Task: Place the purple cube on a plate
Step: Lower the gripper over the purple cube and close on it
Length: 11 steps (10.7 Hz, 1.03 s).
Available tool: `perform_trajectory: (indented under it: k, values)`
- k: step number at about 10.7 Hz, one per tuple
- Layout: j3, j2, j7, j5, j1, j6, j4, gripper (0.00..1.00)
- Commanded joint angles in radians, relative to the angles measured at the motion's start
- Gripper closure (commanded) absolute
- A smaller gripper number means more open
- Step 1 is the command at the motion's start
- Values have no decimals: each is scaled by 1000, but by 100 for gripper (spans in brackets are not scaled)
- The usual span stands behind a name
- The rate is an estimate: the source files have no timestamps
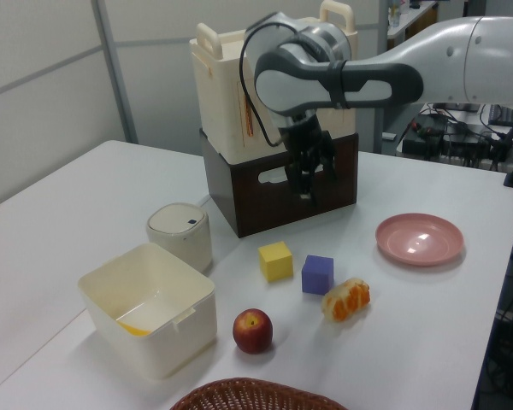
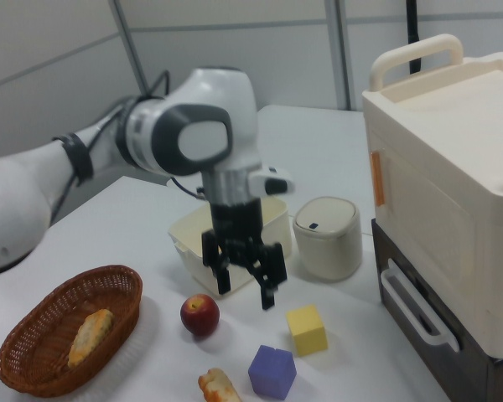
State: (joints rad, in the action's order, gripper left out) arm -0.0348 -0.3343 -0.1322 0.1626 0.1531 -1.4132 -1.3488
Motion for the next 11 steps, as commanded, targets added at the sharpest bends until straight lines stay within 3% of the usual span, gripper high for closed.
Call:
perform_trajectory:
  k: [1, 5, 11]
  values:
    - [6, -51, -55, 24, 10, -10, -41, 0]
    - [6, -130, -106, 74, 10, -78, -69, 0]
    - [-8, -189, -41, 48, -1, -207, -156, 0]
